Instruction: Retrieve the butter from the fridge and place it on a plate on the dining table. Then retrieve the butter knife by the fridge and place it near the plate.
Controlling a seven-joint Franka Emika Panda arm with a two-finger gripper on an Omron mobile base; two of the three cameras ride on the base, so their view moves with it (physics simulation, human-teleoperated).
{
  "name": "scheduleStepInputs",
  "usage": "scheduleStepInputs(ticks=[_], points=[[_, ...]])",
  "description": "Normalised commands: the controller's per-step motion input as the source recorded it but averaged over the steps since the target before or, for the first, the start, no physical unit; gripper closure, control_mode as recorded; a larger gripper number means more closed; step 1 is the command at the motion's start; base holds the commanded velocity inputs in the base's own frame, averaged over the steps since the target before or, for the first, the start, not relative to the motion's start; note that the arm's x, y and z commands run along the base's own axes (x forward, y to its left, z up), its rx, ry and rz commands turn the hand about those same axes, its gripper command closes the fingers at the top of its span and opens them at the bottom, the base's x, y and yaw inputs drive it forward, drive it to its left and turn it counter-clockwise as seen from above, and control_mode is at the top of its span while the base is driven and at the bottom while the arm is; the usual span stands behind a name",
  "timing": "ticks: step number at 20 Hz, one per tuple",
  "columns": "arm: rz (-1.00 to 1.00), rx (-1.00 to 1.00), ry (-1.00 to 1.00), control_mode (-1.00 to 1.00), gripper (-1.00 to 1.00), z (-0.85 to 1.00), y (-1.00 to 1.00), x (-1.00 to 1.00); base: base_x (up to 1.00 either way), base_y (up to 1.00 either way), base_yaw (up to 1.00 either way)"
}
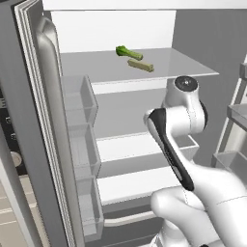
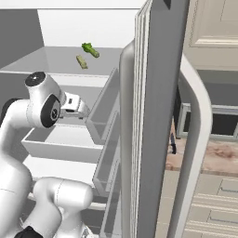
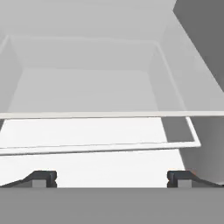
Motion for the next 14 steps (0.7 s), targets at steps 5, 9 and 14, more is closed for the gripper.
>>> scheduleStepInputs(ticks=[5,9,14], points=[[0.07,-0.09,-0.40,-1.00,-1.00,0.57,0.00,0.03,0.00,0.00,0.00],[0.12,-0.04,-0.16,-1.00,-1.00,0.77,0.00,0.00,0.00,0.00,0.00],[0.08,-0.01,-0.01,-1.00,-1.00,1.00,0.00,0.00,0.00,0.00,0.00]])
